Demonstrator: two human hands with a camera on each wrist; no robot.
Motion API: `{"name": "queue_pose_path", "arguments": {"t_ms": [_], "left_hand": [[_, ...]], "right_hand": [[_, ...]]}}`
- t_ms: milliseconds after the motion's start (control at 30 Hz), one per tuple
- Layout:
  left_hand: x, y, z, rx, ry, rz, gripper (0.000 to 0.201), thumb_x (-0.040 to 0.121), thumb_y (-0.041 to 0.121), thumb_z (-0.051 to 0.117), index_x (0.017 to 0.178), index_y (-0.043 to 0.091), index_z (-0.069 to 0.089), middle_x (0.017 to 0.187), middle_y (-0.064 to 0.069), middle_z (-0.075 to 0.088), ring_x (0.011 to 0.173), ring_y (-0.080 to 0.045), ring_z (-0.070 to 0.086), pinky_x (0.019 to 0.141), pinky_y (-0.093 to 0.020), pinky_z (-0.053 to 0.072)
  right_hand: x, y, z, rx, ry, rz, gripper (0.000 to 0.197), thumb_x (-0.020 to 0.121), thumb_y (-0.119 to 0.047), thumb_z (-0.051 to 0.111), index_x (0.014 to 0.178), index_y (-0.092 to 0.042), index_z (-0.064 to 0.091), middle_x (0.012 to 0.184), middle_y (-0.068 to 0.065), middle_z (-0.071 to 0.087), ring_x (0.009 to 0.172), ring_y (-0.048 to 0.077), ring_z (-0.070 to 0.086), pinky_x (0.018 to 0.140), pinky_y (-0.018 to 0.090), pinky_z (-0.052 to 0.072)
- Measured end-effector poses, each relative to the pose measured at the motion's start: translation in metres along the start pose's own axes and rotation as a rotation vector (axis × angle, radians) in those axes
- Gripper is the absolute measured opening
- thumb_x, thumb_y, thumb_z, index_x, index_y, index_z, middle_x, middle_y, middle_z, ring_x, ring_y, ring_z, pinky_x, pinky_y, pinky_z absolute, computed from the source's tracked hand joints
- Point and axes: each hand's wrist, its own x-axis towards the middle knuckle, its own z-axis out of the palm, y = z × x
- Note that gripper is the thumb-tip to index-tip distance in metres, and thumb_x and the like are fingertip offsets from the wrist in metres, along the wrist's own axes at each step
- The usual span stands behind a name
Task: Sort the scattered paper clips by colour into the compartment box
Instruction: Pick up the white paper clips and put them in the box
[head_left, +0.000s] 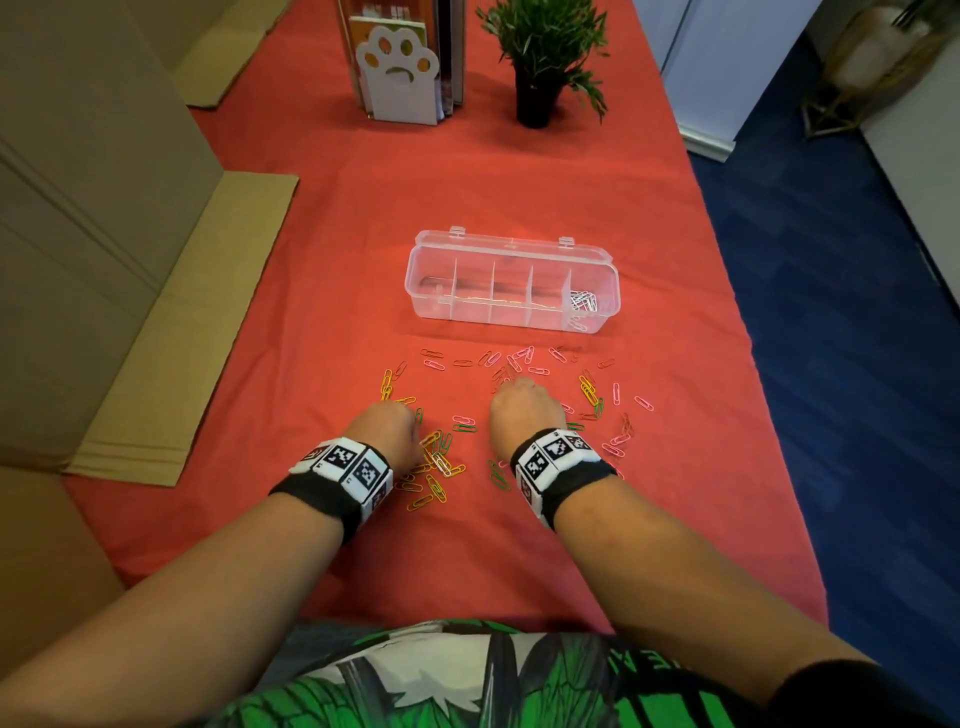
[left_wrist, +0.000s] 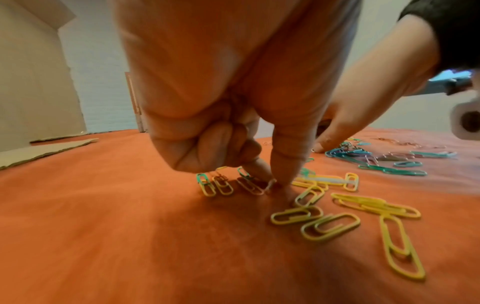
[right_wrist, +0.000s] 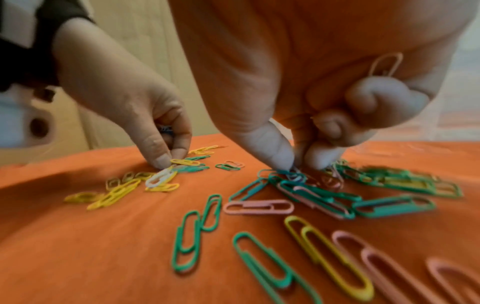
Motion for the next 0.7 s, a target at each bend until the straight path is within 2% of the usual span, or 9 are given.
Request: {"name": "queue_pose_path", "arguments": {"t_ms": [100,200,233,300,367,400,533,633,700], "left_hand": [[-0.001,0.003,-0.003,-0.131,0.056,-0.08,0.02,0.085,0.021,0.051,0.09,0.008,0.064,0.102,-0.016,0.067,0.101,-0.033,0.06,0.084,-0.035,0.047],[-0.001,0.004,-0.009,-0.414,-0.003,-0.174,0.014,0.087,0.02,0.046,0.085,0.011,0.057,0.097,-0.017,0.064,0.093,-0.031,0.06,0.081,-0.036,0.045],[-0.001,0.004,-0.011,-0.538,-0.07,-0.206,0.017,0.085,0.02,0.045,0.08,0.01,0.057,0.086,-0.014,0.062,0.08,-0.028,0.06,0.076,-0.036,0.047],[-0.004,0.007,-0.016,-0.929,-0.195,-0.308,0.022,0.08,0.02,0.039,0.06,0.013,0.046,0.054,-0.003,0.05,0.043,-0.016,0.045,0.046,-0.024,0.04],[-0.004,0.007,-0.016,-1.241,-0.266,-0.373,0.023,0.076,0.015,0.035,0.054,0.014,0.037,0.039,0.001,0.041,0.03,-0.011,0.03,0.038,-0.012,0.023],[-0.006,0.008,-0.017,-1.328,-0.282,-0.363,0.021,0.074,0.014,0.035,0.053,0.014,0.036,0.038,0.001,0.041,0.029,-0.011,0.029,0.037,-0.01,0.021],[-0.01,0.011,-0.015,-1.444,-0.316,-0.261,0.022,0.073,0.006,0.031,0.06,0.011,0.047,0.045,-0.001,0.052,0.032,-0.011,0.038,0.035,-0.011,0.028],[-0.007,0.01,-0.008,-1.351,-0.318,-0.224,0.028,0.076,0.001,0.028,0.068,0.012,0.052,0.044,0.003,0.051,0.032,-0.007,0.039,0.036,-0.009,0.028],[-0.005,0.012,-0.004,-1.199,-0.285,-0.208,0.026,0.082,0.006,0.036,0.065,0.014,0.054,0.045,0.004,0.042,0.032,-0.006,0.033,0.038,-0.01,0.023]], "right_hand": [[0.001,0.014,-0.003,0.179,-0.058,0.0,0.033,0.084,-0.007,0.045,0.115,-0.004,0.055,0.118,0.015,0.054,0.109,0.034,0.057,0.087,0.042,0.05],[0.002,0.026,-0.01,0.443,0.033,0.03,0.008,0.081,-0.012,0.05,0.085,-0.011,0.057,0.102,0.014,0.057,0.092,0.03,0.058,0.077,0.035,0.048],[0.002,0.031,-0.01,0.546,0.057,0.056,0.008,0.08,-0.012,0.052,0.072,-0.015,0.053,0.089,0.012,0.058,0.081,0.027,0.057,0.07,0.03,0.045],[0.002,0.037,-0.01,0.852,0.024,0.149,0.02,0.078,-0.012,0.053,0.062,-0.02,0.044,0.066,0.002,0.053,0.061,0.019,0.048,0.056,0.025,0.038],[-0.001,0.039,-0.009,1.239,-0.052,0.255,0.021,0.08,-0.009,0.052,0.065,-0.02,0.042,0.057,-0.001,0.046,0.049,0.014,0.039,0.044,0.022,0.031],[-0.003,0.039,-0.008,1.402,-0.086,0.298,0.022,0.082,-0.006,0.05,0.067,-0.019,0.041,0.057,0.0,0.044,0.045,0.011,0.035,0.039,0.019,0.026],[-0.015,0.041,-0.01,1.74,-0.181,0.364,0.024,0.085,0.005,0.038,0.082,-0.015,0.052,0.062,0.003,0.045,0.042,0.006,0.031,0.034,0.014,0.02],[-0.019,0.049,-0.008,1.988,-0.259,0.468,0.026,0.089,0.004,0.033,0.087,-0.008,0.056,0.065,0.002,0.043,0.049,0.009,0.036,0.038,0.017,0.03],[-0.02,0.055,-0.006,2.142,-0.319,0.583,0.021,0.091,-0.001,0.035,0.089,-0.007,0.055,0.067,0.003,0.046,0.054,0.012,0.044,0.044,0.02,0.04]]}}
